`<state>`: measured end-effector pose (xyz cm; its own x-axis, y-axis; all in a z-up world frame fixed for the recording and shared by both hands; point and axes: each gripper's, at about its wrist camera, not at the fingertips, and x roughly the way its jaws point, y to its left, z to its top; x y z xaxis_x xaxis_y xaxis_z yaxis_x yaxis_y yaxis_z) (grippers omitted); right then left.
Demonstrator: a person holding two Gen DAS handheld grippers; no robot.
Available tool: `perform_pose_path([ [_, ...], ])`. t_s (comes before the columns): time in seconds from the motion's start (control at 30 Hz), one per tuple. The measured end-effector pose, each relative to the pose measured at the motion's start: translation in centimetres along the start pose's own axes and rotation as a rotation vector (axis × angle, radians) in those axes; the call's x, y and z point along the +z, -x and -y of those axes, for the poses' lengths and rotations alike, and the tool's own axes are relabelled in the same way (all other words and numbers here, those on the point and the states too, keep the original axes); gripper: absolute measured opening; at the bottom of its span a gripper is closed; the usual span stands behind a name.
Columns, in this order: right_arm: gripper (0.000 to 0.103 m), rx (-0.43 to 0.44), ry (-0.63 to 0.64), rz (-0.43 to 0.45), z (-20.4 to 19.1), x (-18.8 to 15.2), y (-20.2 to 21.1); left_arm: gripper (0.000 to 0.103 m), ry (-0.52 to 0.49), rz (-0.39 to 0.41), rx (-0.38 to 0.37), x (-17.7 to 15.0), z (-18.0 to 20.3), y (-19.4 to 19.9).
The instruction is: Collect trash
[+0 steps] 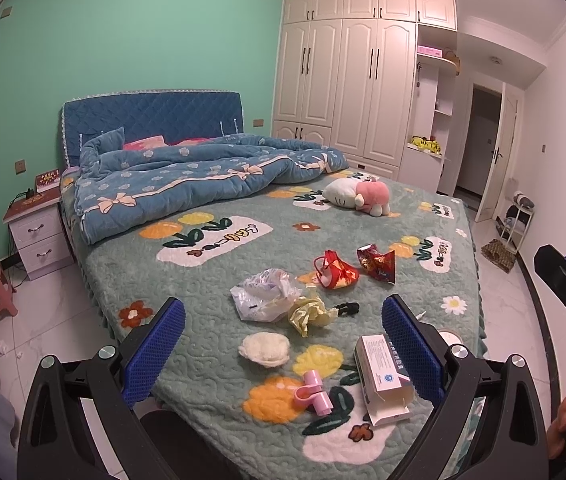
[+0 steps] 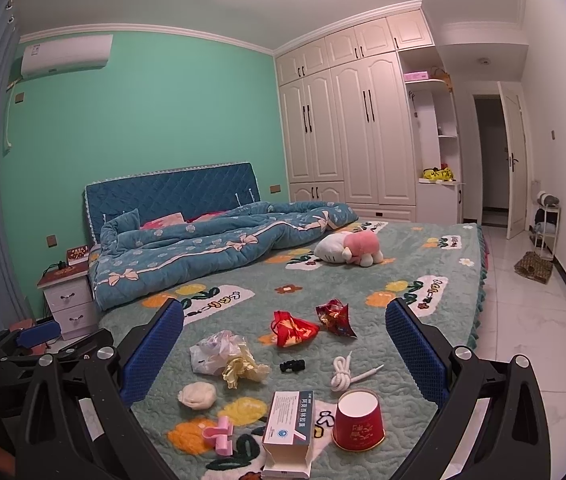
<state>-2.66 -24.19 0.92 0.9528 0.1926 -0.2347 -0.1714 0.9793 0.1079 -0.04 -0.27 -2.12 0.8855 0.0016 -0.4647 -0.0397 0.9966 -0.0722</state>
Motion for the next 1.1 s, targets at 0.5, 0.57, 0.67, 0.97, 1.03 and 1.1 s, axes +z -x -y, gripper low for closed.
perform_pose_path([
  [0.5,0.099,0.0,-0.002,-0.014,0.23,-0.51,-0.32,0.097,0.0,-0.024,-0.001,-0.38,0.02,-0.08],
  [0.57,0.099,0.001,-0.005,-0.016,0.28,-0.46,-0.26,0.097,0.001,-0.027,0.0,-0.44,0.02,0.0],
  [0.67,0.099,0.0,-0.003,-0.016,0.24,-0.46,-0.28,0.097,-0.002,-0.031,-0.001,-0.53,0.06,0.04],
  [0.97,0.099,0.0,-0.005,-0.021,0.25,-0.57,-0.46,0.097,0.001,-0.03,-0.001,-0.4,0.01,-0.04],
  [1.03,0.099,0.001,-0.005,-0.022,0.26,-0.58,-0.47,0.097,0.0,-0.03,-0.002,-0.39,0.01,-0.05],
  [1.1,0.099,0.0,-0.005,-0.022,0.25,-0.57,-0.47,0.097,0.0,-0.03,-0.002,-0.35,0.0,-0.05],
])
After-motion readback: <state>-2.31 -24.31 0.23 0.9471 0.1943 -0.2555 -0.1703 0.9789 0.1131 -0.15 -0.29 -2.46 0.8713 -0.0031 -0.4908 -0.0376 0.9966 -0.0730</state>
